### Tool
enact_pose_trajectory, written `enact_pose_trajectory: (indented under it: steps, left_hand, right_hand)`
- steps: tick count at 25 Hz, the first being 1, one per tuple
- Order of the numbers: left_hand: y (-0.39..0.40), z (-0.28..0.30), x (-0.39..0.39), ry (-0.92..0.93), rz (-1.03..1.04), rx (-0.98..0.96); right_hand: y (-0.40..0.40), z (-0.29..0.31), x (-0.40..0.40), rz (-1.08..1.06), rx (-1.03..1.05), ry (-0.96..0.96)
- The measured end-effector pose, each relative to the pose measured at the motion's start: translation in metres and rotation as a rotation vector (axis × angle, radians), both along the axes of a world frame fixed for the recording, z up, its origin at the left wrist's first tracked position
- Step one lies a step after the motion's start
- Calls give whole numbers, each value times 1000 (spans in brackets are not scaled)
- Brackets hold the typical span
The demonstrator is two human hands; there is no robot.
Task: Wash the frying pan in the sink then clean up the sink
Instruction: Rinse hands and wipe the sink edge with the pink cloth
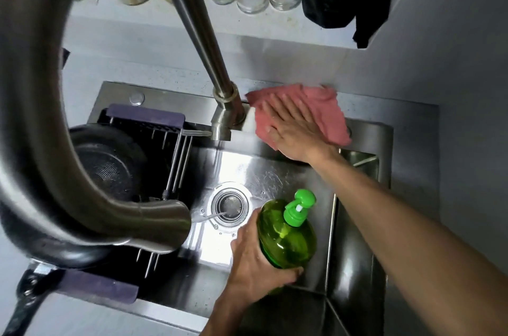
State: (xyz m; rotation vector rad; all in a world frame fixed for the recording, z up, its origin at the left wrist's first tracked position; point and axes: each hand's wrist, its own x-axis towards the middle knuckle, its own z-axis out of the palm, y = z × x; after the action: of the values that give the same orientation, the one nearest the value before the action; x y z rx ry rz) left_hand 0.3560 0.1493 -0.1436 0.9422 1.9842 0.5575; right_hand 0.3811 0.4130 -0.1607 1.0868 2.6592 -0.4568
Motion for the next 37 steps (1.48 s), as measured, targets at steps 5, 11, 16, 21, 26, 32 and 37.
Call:
enact_pose_trajectory:
  steps: [5, 11, 16, 21, 26, 32, 37]
  left_hand:
    - [3, 0, 5, -39, 2, 14]
    - [-7, -19, 11, -45, 88, -50]
    - [10, -9, 19, -44, 104, 39]
    - [34, -1, 23, -13, 114, 158]
    - [50, 8, 27, -44, 97, 203]
    - [92, 37, 39, -150, 133, 378]
    - [148, 77, 61, -184, 76, 571]
  right_hand:
    - [4, 5, -41, 120, 83, 46]
    - [25, -9, -29, 153, 116, 80]
    - [36, -5, 51, 4, 130, 49]
    - [41, -8, 129, -229, 129, 7]
    - [20, -18, 165, -670, 210, 4]
    - [-18, -10, 192, -770, 106, 19]
    - [-106, -8, 214, -767, 67, 36]
